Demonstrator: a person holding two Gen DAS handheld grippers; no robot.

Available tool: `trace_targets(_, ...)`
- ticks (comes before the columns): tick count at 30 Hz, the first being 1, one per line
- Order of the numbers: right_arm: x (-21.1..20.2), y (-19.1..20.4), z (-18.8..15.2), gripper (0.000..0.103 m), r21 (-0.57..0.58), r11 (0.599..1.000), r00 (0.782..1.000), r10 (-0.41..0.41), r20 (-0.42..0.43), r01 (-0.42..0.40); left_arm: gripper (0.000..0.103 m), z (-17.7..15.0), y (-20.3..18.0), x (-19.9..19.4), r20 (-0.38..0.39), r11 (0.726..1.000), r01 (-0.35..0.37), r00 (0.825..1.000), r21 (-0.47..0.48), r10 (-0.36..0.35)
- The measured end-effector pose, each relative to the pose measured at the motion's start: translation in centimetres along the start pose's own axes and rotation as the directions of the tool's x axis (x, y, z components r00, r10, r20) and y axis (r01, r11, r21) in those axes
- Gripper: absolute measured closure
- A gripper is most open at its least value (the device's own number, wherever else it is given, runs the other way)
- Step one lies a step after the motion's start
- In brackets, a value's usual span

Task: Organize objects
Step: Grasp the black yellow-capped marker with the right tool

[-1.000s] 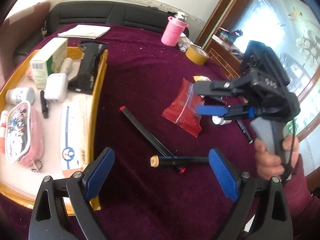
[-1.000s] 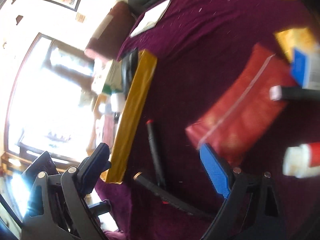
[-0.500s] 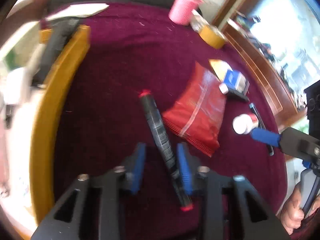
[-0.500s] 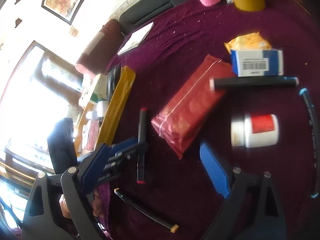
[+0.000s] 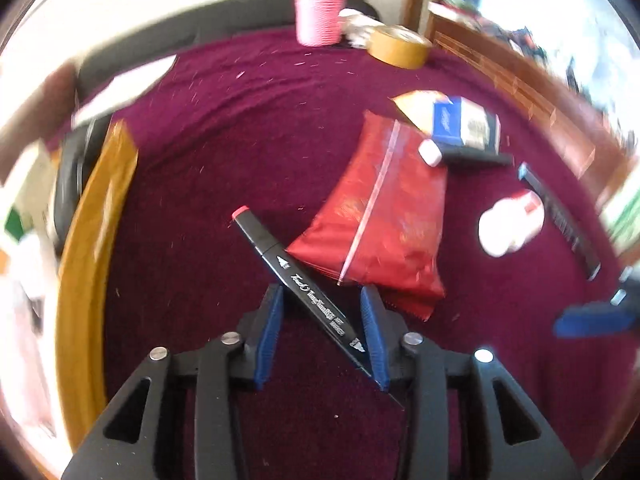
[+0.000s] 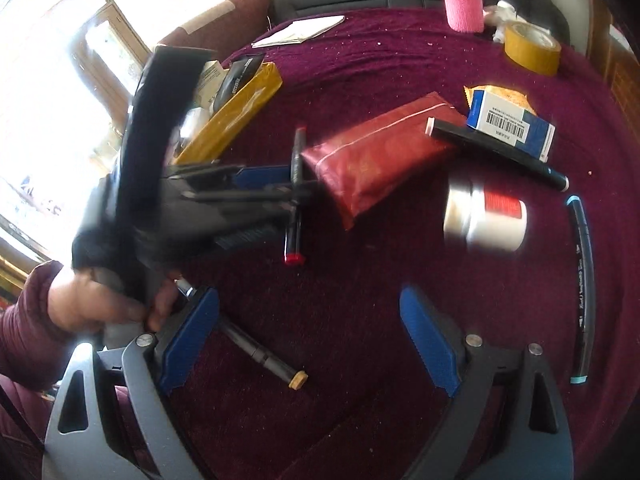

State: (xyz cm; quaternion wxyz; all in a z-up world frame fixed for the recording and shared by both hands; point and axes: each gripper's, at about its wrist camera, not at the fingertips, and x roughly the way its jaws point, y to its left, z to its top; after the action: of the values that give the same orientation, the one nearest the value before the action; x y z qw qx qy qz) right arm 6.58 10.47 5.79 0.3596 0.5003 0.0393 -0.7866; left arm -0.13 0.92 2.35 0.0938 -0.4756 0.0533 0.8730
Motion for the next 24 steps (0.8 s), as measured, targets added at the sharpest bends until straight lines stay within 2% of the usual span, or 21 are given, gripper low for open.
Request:
trace_targets(2, 0.4, 0.7, -0.3, 0.010, -0.034, 0.999, 1.000, -0.022, -0.012, 0.022, 0.090, -0.4, 0.9, -0.5, 0.006, 0.998, 0.060, 0.998, -0.034, -0.060)
trace_targets(3, 0.6, 1.2, -0.5, 0.010, -0.057, 0.998, 0.999, -0.030, -0.022, 0.029, 0.092, -0.6, 1.8, -0.8, 0.000, 0.993, 0.096, 0.995, -0.074, -0.096)
trace_targets(5, 1.3, 2.6, -0.7, 0.010, -0.116, 0.993, 0.999, -0.034, -0.042, 0.029, 0.092, -1.0, 3.4, -1.7, 0.015, 0.981, 0.140, 0.990, -0.134, -0.140)
trace_targets(9, 3.2, 5.4, -1.1, 0.010, -0.238, 0.970, 0.996, -0.055, -0.071, 0.037, 0.092, -2.2, 6.1, -5.1, 0.082, 0.968, 0.168, 0.984, -0.185, -0.155)
trace_targets(12, 4.8, 7.3, -1.2, 0.014, -0.314, 0.949, 0.993, -0.073, -0.088, 0.042, 0.092, -3.0, 7.6, -7.9, 0.133, 0.958, 0.198, 0.976, -0.210, -0.172)
trace_targets(13, 5.5, 7.9, -1.3, 0.022, -0.341, 0.939, 0.992, -0.082, -0.098, 0.044, 0.092, -3.2, 8.0, -8.7, 0.145, 0.955, 0.202, 0.974, -0.215, -0.174)
trace_targets(14, 5.9, 8.3, -1.5, 0.034, -0.360, 0.932, 0.990, -0.091, -0.111, 0.046, 0.092, -3.2, 8.4, -9.2, 0.156, 0.954, 0.208, 0.972, -0.217, -0.176)
trace_targets(15, 6.6, 8.8, -1.7, 0.039, -0.384, 0.922, 0.986, -0.110, -0.127, 0.053, 0.092, -3.4, 8.8, -9.9, 0.171, 0.952, 0.214, 0.969, -0.219, -0.179)
trace_targets(16, 6.8, 9.4, -2.0, 0.043, -0.421, 0.902, 0.983, -0.149, -0.104, 0.092, 0.092, -3.6, 9.1, -10.6, 0.183, 0.951, 0.217, 0.967, -0.219, -0.179)
trace_targets(17, 6.7, 9.7, -2.2, 0.055, -0.435, 0.895, 0.984, -0.151, -0.097, 0.094, 0.092, -3.7, 9.4, -11.0, 0.192, 0.952, 0.217, 0.965, -0.217, -0.176)
trace_targets(18, 6.6, 9.8, -2.3, 0.062, -0.431, 0.899, 0.985, -0.139, -0.105, 0.081, 0.092, -4.1, 9.7, -11.6, 0.203, 0.952, 0.216, 0.964, -0.217, -0.172)
trace_targets(19, 6.4, 10.0, -2.5, 0.075, -0.428, 0.899, 0.983, -0.153, -0.099, 0.097, 0.092, -4.3, 10.1, -12.2, 0.214, 0.950, 0.219, 0.962, -0.220, -0.172)
trace_targets(20, 6.3, 10.1, -2.7, 0.083, -0.430, 0.897, 0.982, -0.160, -0.100, 0.102, 0.092, -4.6, 10.5, -12.5, 0.225, 0.948, 0.226, 0.958, -0.224, -0.175)
trace_targets(22, 6.1, 10.3, -3.2, 0.089, -0.414, 0.905, 0.983, -0.153, -0.105, 0.097, 0.092, -5.0, 11.6, -13.4, 0.251, 0.947, 0.220, 0.955, -0.236, -0.159)
trace_targets(24, 5.8, 10.0, -3.4, 0.090, -0.374, 0.924, 0.986, -0.125, -0.109, 0.076, 0.092, -5.5, 12.7, -14.0, 0.277, 0.944, 0.208, 0.951, -0.255, -0.135)
